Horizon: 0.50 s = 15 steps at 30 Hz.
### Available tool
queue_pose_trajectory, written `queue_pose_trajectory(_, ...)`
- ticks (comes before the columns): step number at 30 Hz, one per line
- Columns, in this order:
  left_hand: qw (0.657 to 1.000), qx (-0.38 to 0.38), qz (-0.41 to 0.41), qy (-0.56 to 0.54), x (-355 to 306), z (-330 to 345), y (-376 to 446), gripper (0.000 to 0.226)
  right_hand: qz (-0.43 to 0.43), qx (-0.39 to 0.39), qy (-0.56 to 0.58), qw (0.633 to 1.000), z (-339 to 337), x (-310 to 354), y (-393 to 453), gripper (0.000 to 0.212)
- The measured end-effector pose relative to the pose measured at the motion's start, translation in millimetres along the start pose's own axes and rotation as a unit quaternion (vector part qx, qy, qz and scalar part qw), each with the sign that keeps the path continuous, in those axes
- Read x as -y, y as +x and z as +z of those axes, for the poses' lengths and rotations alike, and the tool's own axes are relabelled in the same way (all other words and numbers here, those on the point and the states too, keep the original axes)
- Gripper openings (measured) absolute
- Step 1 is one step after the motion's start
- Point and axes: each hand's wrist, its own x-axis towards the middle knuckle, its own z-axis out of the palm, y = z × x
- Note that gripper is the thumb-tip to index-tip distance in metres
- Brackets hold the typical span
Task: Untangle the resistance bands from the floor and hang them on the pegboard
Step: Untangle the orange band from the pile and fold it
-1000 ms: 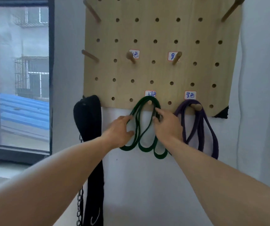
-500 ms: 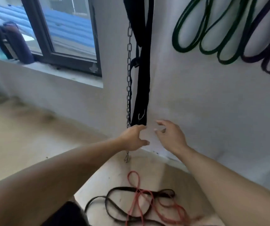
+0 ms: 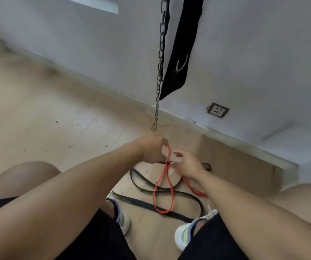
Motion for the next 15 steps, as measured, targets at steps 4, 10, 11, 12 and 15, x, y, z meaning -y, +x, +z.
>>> queue_pose_trajectory(4, 0.997, 0.066, -0.002, 0.032, 0, 2, -2, 0.069, 0.023, 0.046, -0.014, 0.999, 46, -26, 11, 0.026)
queue_pose_trajectory(10, 0.995, 0.086, 0.015, 0.039, -6, -1, -10, 0.067, 0.015, 0.098, -0.033, 0.995, 88, -40, 5, 0.014)
queue_pose_trajectory(11, 0.994, 0.095, 0.017, 0.045, -5, 0, -11, 0.067, 0.020, 0.106, -0.037, 0.993, 96, -42, 3, 0.019)
queue_pose_trajectory(12, 0.993, 0.102, 0.018, 0.055, -5, 0, -12, 0.068, 0.015, 0.120, -0.040, 0.992, 104, -44, 2, 0.027)
queue_pose_trajectory(15, 0.991, 0.104, 0.017, 0.081, -1, -2, -14, 0.066, 0.011, 0.156, -0.090, 0.984, 125, -47, -2, 0.042)
